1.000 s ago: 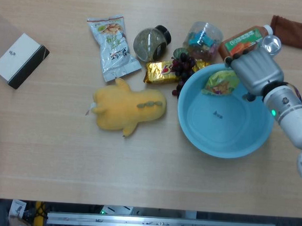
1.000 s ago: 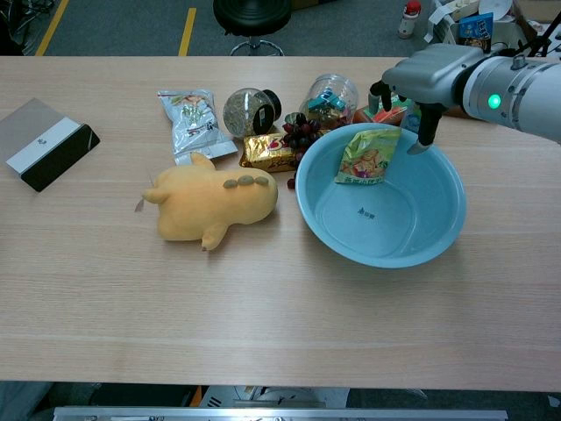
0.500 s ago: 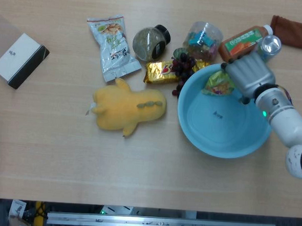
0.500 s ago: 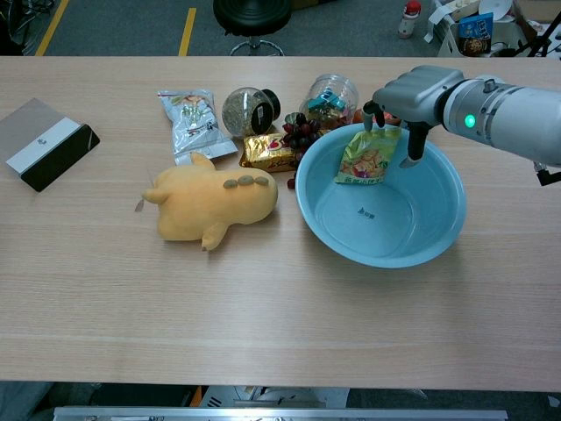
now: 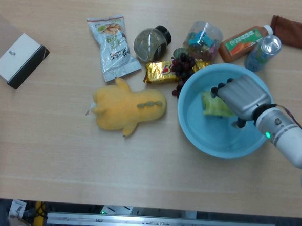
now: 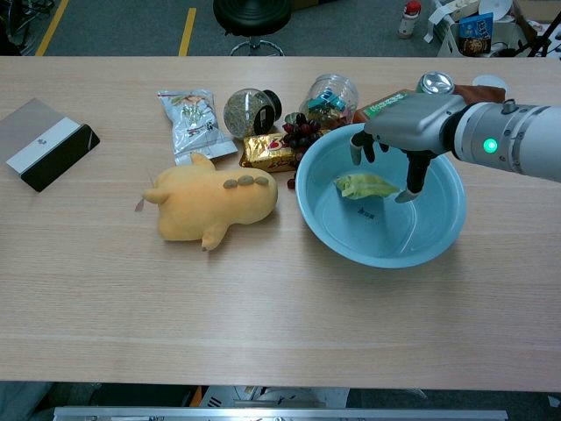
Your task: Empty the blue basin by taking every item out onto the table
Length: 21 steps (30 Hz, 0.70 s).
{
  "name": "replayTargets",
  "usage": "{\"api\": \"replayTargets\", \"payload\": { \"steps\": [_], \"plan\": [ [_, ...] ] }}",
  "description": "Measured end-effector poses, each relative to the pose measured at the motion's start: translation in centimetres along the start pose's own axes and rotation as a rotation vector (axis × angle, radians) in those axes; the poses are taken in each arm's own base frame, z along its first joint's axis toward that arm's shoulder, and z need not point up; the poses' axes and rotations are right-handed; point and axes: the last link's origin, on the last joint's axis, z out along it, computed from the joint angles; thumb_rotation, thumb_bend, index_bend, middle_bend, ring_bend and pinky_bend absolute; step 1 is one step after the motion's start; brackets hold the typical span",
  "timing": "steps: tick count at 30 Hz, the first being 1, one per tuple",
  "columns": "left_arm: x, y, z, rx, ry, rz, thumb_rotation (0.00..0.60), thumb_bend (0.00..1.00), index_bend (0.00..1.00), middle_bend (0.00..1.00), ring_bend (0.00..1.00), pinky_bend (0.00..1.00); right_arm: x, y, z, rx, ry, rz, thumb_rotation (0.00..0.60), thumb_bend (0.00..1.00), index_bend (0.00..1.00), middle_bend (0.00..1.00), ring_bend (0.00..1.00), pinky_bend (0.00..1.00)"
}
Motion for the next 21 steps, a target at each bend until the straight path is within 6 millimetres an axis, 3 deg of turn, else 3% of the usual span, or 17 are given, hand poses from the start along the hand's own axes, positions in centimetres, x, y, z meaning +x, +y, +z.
{"api": "replayTargets", "payload": {
  "steps": [7,13,21],
  "plan": [
    [-0.1,0.2,0.4,-0.017,-0.004,-0.004,0.600,0.34,0.34,0.37,0.29,0.26,0.5,0.8,-1.8,0.006,0.026,-0.002,0.600,0.11,0.28,0.33,0.30,0.53],
    [0.1,0.0,0.3,-0.017,-0.003,-0.003,0.600,0.34,0.34,0.37,0.30,0.26,-0.4,-0.2,-0.8,0.021,0.008,-0.051,0.600,0.10,0.21,0.28,0.25,0.50],
    [0.3,-0.2,0.0,-0.006,0.004,-0.010,0.600,0.34,0.34,0.37,0.29,0.26,-1.6,-1.6,2.0,0.016,-0.013,-0.120,0.600,0.08,0.14,0.24,0.22,0.46]
  ]
}}
